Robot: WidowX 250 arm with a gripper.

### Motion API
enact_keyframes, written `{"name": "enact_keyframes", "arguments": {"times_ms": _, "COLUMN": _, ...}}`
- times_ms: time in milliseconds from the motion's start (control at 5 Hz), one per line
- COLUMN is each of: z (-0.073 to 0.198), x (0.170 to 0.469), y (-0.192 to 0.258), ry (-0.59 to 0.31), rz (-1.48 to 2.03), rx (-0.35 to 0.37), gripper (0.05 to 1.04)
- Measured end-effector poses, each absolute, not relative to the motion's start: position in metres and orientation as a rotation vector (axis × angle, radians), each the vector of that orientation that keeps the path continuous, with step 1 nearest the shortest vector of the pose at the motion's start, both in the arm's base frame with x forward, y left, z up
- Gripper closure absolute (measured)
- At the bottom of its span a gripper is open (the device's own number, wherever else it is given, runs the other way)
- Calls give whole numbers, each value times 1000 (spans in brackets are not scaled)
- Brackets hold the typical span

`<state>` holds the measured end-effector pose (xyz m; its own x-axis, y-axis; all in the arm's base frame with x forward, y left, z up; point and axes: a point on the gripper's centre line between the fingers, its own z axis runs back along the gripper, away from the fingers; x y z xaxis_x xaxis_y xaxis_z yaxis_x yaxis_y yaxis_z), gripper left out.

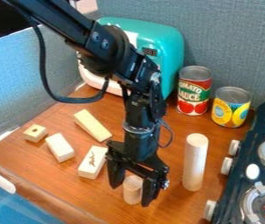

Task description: Put the small cylinder on top of the long cylinder

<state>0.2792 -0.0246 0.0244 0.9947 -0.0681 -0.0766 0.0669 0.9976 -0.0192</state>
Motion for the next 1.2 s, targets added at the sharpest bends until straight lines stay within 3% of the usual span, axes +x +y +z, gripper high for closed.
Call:
{"name": "enact_keyframes", "arguments": {"times_ms": 400, "z": 18, "x": 291, "y": -5, "ry": 24, "rz": 6, "rx": -40, "gripper": 110}}
{"name": "enact_keyframes", "arguments": {"times_ms": 600, "z": 14, "x": 292, "y": -2, "ry": 39, "rz": 19, "rx": -40, "gripper": 387}}
{"name": "enact_keyframes", "arguments": {"times_ms": 800, "z": 14, "x": 292, "y": -2, "ry": 41, "rz": 30, "rx": -43, "gripper": 534}}
{"name": "enact_keyframes", "arguments": {"times_ms": 1000, "z": 27, "x": 290, "y": -6, "ry": 12, "rz": 34, "rx": -65, "gripper": 534}}
{"name": "enact_keyframes", "arguments": {"times_ms": 1200, "z": 80, "x": 294, "y": -22, "ry": -137, "rz": 11, "rx": -77, "gripper": 534}}
